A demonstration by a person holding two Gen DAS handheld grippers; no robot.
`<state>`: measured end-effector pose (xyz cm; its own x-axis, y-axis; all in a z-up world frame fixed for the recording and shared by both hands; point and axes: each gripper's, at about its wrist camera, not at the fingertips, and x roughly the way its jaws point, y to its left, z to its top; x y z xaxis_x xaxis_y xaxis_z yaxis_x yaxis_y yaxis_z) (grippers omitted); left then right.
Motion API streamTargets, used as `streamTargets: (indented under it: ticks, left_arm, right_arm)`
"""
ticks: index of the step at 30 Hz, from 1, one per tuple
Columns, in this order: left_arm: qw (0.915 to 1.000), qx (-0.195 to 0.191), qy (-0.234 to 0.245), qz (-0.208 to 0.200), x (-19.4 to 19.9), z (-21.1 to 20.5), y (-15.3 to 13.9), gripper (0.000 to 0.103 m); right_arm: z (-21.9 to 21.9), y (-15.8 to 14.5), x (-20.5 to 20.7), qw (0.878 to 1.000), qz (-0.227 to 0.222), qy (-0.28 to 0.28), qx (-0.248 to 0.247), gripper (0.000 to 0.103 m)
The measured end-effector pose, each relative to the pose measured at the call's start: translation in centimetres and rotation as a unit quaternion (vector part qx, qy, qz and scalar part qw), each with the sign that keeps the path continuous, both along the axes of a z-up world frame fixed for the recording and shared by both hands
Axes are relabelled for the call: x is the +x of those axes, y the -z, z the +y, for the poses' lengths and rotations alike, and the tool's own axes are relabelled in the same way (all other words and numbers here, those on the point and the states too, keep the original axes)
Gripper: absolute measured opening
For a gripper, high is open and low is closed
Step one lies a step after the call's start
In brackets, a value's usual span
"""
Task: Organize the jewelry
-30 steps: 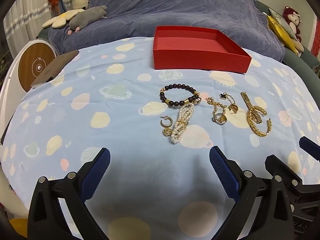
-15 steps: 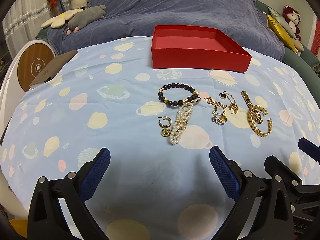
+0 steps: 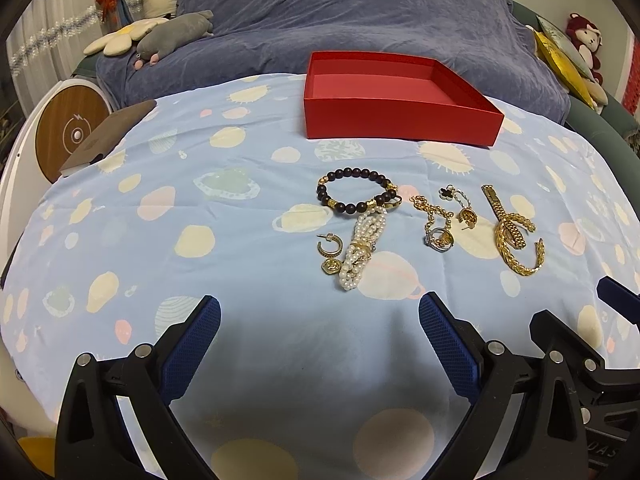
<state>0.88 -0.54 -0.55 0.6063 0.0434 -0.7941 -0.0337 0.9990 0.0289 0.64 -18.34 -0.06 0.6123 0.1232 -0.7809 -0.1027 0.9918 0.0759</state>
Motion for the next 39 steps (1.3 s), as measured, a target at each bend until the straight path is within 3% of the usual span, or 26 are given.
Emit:
streamTargets:
  ticks: [39]
  left_arm:
    - [1.0000, -0.003, -0.003, 0.002, 0.09, 0.05, 0.01, 0.097]
  right_arm:
    - [-0.31, -0.08, 0.02, 1.000, -0.001, 0.001, 0.000, 0.098]
